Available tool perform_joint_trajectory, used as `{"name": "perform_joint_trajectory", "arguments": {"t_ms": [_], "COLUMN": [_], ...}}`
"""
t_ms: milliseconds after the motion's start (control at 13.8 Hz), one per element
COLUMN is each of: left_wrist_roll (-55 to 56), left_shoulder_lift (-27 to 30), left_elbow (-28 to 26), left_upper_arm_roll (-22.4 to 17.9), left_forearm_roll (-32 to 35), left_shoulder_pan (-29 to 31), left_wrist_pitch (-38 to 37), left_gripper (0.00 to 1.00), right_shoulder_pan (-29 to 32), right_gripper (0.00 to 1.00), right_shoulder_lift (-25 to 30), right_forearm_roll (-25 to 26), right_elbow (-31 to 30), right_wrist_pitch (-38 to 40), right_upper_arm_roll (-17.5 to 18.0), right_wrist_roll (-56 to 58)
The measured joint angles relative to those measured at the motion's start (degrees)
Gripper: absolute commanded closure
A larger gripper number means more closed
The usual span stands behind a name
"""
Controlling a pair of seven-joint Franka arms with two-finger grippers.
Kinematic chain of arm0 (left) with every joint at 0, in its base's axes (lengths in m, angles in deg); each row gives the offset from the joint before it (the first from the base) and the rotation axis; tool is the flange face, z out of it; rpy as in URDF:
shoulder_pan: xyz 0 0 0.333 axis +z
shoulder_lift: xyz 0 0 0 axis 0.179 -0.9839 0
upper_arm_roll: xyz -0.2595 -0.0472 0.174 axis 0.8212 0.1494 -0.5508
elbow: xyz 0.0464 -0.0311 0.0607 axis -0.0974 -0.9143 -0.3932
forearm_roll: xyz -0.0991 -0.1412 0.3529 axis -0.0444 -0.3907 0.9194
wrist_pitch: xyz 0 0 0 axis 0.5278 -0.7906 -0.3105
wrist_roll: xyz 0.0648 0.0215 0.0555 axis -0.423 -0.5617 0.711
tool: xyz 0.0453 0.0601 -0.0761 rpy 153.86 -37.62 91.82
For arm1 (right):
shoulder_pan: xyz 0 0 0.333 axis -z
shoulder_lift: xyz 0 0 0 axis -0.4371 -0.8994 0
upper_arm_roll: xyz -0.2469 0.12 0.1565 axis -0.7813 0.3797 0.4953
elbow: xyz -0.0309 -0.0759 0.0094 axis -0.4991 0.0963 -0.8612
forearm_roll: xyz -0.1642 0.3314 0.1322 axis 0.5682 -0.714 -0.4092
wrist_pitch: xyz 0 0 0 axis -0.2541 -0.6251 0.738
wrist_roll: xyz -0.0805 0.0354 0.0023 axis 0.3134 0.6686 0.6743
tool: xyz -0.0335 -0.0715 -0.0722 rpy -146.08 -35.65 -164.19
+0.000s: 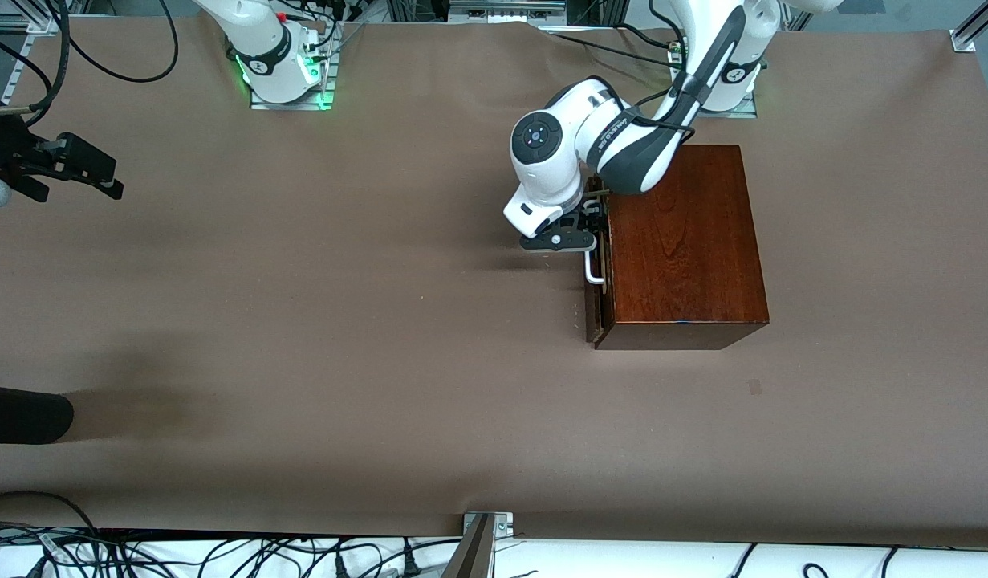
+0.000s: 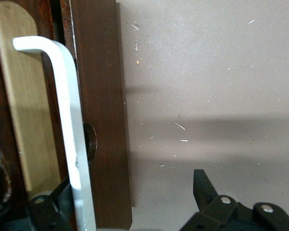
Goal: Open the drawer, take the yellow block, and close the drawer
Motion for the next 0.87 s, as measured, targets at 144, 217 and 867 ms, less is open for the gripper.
{"name": "perform_joint_trajectory", "arguments": {"t_ms": [144, 217, 867], "left_wrist_roll": [0.53, 0.76, 7.66], "left_shoulder_lift": [-0.01, -0.04, -2.76], "left_elbow": [0.0, 0.0, 3.73], "left_upper_arm_roll": [-0.01, 0.0, -0.06], "left_forearm_roll": [0.0, 0.0, 0.79], "left_shoulder_pan": [-0.17, -0.45, -4.56], "left_wrist_pitch": [0.42, 1.01, 7.51], "left_gripper": [0.0, 0.0, 0.0], "right_shoulder_pan": [0.0, 0.0, 0.01], "right_gripper": [0.0, 0.0, 0.0], "right_shoulder_lift": [0.0, 0.0, 0.0], "right_forearm_roll": [0.0, 0.0, 0.0], "right_elbow": [0.0, 0.0, 0.0], "right_wrist_pitch": [0.0, 0.0, 0.0], "right_upper_arm_roll": [0.0, 0.0, -0.01], "right_wrist_roll": [0.0, 0.0, 0.0]}}
